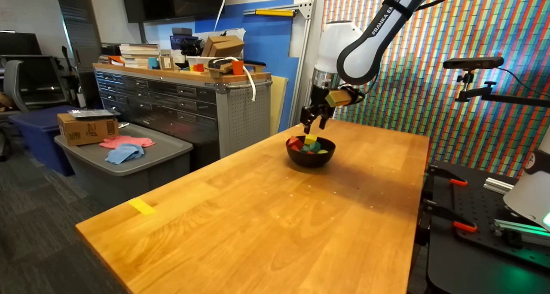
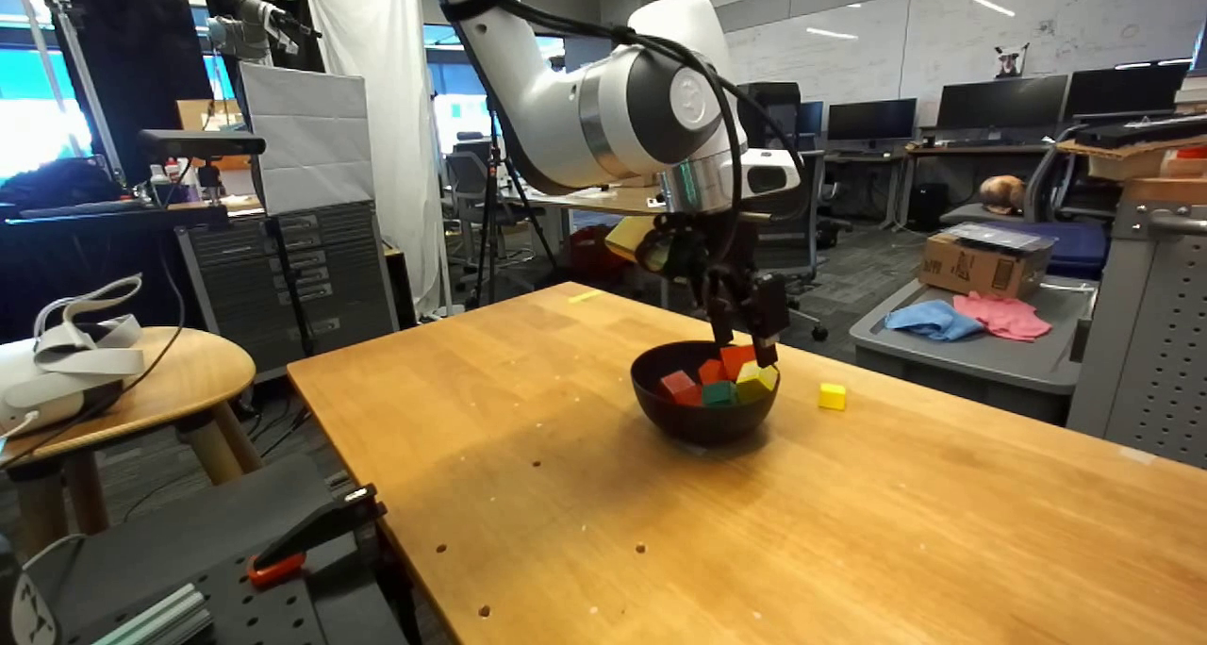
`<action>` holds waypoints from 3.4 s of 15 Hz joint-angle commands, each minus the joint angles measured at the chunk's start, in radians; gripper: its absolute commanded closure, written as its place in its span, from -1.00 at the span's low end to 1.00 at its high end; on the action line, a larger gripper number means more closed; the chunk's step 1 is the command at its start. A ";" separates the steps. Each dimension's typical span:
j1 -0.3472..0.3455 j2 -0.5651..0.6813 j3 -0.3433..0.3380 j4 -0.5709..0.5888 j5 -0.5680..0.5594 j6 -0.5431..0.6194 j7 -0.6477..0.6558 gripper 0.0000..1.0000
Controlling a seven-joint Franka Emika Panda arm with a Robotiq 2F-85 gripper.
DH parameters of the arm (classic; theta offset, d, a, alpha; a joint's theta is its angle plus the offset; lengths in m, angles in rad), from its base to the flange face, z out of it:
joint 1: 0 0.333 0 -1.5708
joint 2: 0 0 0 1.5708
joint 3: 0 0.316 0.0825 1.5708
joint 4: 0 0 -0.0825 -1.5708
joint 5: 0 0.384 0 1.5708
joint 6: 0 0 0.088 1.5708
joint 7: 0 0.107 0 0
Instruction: Take the blocks from the black bowl one at a time and place them on the table
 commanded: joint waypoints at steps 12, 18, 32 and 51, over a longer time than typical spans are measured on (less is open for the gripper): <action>0.133 0.151 -0.137 0.116 -0.166 -0.001 0.128 -1.00; 0.173 0.158 -0.163 0.131 -0.213 -0.032 0.137 -0.16; 0.190 -0.086 -0.083 0.037 -0.592 -0.219 0.413 0.59; 0.111 0.196 0.262 0.268 -0.091 -0.298 0.024 0.05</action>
